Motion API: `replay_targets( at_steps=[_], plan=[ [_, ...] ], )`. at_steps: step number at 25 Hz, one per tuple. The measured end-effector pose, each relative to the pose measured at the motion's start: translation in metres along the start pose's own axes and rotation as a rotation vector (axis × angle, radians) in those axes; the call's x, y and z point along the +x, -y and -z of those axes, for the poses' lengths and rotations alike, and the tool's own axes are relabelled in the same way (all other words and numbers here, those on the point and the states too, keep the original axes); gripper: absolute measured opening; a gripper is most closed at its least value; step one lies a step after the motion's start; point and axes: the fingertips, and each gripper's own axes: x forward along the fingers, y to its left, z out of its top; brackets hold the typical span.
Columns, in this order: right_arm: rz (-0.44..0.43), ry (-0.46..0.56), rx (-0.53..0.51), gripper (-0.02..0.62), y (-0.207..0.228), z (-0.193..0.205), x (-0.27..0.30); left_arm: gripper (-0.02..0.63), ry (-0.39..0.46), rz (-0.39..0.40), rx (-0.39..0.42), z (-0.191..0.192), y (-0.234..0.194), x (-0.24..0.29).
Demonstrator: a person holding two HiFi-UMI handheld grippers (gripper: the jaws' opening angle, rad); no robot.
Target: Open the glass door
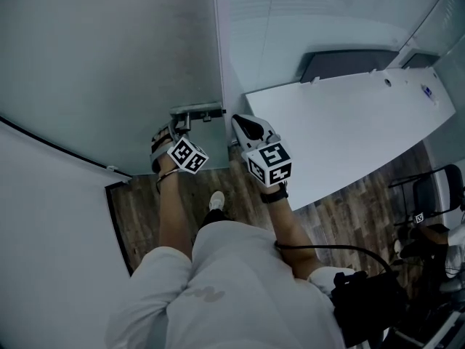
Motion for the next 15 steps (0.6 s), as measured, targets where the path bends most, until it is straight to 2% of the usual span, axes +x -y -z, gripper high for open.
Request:
replay_targets(
  at_steps=[5, 15],
  plan=[
    [0.019, 0.028, 0.007, 0.003, 0.001, -0.003, -0.025, 0.141, -0.025, 0.003, -0.006, 0.011, 0.011, -0.015],
    [0.03, 0.036, 0.03, 0.003, -0.027, 0.023, -0.102, 0.141, -0.06, -0.025, -0.001, 0.038, 0.034, -0.063]
  ],
)
